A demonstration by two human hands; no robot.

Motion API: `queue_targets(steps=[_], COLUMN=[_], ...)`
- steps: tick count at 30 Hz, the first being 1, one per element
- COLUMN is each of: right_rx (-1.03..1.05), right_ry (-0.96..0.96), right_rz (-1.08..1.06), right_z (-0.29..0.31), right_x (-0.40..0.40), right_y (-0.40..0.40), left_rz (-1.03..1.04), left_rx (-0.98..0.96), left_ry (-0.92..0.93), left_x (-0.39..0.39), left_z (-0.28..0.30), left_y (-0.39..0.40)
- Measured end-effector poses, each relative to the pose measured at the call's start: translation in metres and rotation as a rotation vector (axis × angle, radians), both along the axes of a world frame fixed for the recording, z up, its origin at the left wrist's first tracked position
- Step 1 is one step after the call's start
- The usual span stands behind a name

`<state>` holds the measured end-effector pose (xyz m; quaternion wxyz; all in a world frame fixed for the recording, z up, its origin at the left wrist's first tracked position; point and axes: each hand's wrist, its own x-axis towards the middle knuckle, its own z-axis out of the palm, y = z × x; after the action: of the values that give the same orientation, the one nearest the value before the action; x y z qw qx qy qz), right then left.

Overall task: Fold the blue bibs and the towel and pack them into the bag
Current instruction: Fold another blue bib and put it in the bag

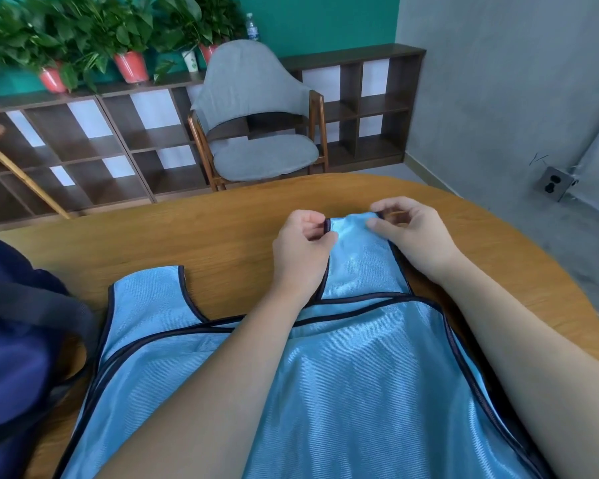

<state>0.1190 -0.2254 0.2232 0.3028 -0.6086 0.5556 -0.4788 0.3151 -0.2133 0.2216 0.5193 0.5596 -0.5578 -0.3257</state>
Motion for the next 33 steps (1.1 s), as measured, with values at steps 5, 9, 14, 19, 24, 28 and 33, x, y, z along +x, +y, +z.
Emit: queue_targets(steps=[5, 9, 14, 19, 24, 28, 33], right_rx=[-0.058, -0.037, -0.004, 0.034, 0.125, 0.215, 0.119], right_ry=[0.278, 0.31, 0.376, 0.43, 0.503, 0.586, 0.803], right_rz=[0.057, 0.055, 0.039, 0.039, 0.028, 0.086, 0.121], right_z=[-0.004, -0.003, 0.001, 0.012, 0.015, 0.023, 0.026], right_x=[-0.001, -0.001, 0.001, 0.013, 0.018, 0.027, 0.043], right_y=[0.002, 0.003, 0.004, 0.017, 0.027, 0.04, 0.067], left_rz=[-0.007, -0.013, -0.057, 0.072, 0.075, -0.072, -0.038], left_rx=[-0.029, -0.028, 0.05, 0.167, 0.377, 0.485, 0.303], left_ry=[-0.212, -0.223, -0.394, -0.75, -1.076, -1.124, -1.013], left_x=[0.001, 0.0, 0.021, 0.111, 0.193, 0.207, 0.206], left_z=[0.003, 0.009, 0.037, 0.043, 0.017, 0.01, 0.022], left_y=[0.006, 0.01, 0.023, 0.048, 0.085, 0.088, 0.099])
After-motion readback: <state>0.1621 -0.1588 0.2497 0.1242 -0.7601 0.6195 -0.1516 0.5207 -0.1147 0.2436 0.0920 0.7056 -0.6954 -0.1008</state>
